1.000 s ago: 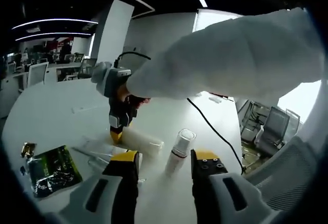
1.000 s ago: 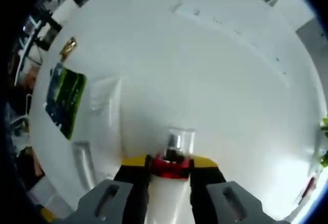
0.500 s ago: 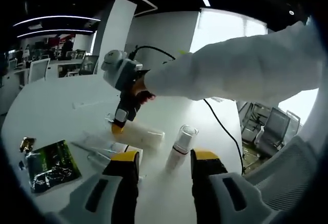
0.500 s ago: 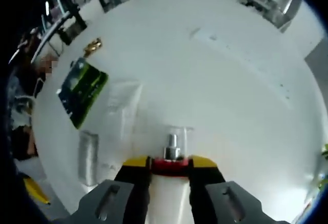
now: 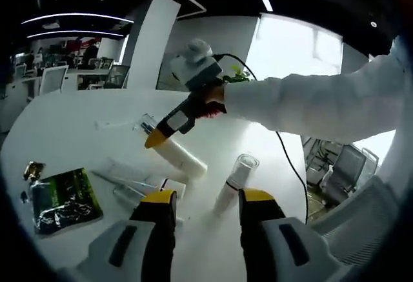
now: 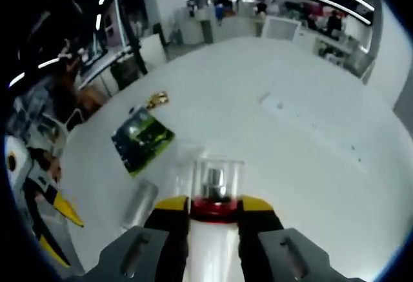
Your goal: Arrange the skincare products in the storage area until every visible bottle or jar stands upright without overlapping.
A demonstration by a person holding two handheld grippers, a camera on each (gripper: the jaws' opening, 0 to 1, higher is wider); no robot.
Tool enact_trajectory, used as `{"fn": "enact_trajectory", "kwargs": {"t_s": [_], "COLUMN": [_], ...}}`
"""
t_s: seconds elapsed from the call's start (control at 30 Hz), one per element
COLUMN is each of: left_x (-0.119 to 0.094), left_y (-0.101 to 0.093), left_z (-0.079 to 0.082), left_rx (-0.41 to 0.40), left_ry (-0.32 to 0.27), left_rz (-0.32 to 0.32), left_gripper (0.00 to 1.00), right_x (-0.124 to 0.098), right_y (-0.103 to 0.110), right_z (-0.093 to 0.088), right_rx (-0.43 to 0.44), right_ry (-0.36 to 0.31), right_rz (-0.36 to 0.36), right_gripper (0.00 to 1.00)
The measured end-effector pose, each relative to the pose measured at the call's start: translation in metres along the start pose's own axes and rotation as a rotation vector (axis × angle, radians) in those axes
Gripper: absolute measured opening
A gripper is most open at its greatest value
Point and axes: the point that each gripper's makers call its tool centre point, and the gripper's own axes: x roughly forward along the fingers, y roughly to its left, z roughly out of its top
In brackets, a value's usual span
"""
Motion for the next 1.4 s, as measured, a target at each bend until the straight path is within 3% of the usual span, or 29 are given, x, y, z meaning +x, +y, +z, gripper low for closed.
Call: {"fn": "enact_trajectory", "kwargs": {"t_s": [0.17, 0.3, 0.43, 0.6, 0.63, 0.73, 0.83, 0.9, 1.1, 1.23, 1.4], "left_x": [0.002, 0.003, 0.005, 0.011, 0.013, 0.019, 0.029, 0.037, 0.064, 0.08, 0.094], "left_y": [-0.004, -0.004, 0.012, 0.027, 0.037, 0.048, 0.047, 0.043, 0.04, 0.031, 0.023], "left_z": [-0.009, -0.007, -0.008, -0.002, 0.0, 0.003, -0.001, 0.001, 0.011, 0.017, 0.016], "left_rx": [-0.022, -0.015, -0.046, -0.1, -0.102, -0.114, -0.045, 0.007, 0.075, 0.078, 0.101], "left_ry": [0.007, 0.003, 0.003, -0.009, -0.015, -0.008, 0.063, 0.077, 0.092, 0.076, 0.065], "left_rz": [-0.013, -0.024, -0.014, -0.051, -0.059, -0.069, -0.071, -0.092, -0.129, -0.208, -0.256], "left_gripper": [0.33, 0.33, 0.32, 0.32, 0.31, 0.32, 0.34, 0.35, 0.35, 0.35, 0.35], "right_x": [-0.015, -0.025, -0.03, -0.033, -0.034, -0.029, -0.024, -0.021, -0.024, -0.028, -0.036], "right_y": [0.008, 0.025, 0.029, 0.038, 0.04, 0.026, 0.019, 0.016, 0.016, 0.019, 0.026], "right_z": [-0.003, -0.001, -0.001, 0.003, 0.005, 0.013, 0.017, 0.019, 0.02, 0.018, 0.014], "right_rx": [0.022, -0.007, 0.01, -0.019, -0.025, -0.027, -0.043, -0.058, -0.085, -0.09, -0.136], "right_ry": [-0.073, -0.156, -0.195, -0.272, -0.293, -0.324, -0.336, -0.344, -0.386, -0.418, -0.455], "right_rz": [0.017, 0.109, 0.133, 0.188, 0.206, 0.243, 0.275, 0.294, 0.366, 0.401, 0.443], "right_gripper": [0.22, 0.22, 0.22, 0.22, 0.22, 0.22, 0.22, 0.22, 0.22, 0.22, 0.22]}}
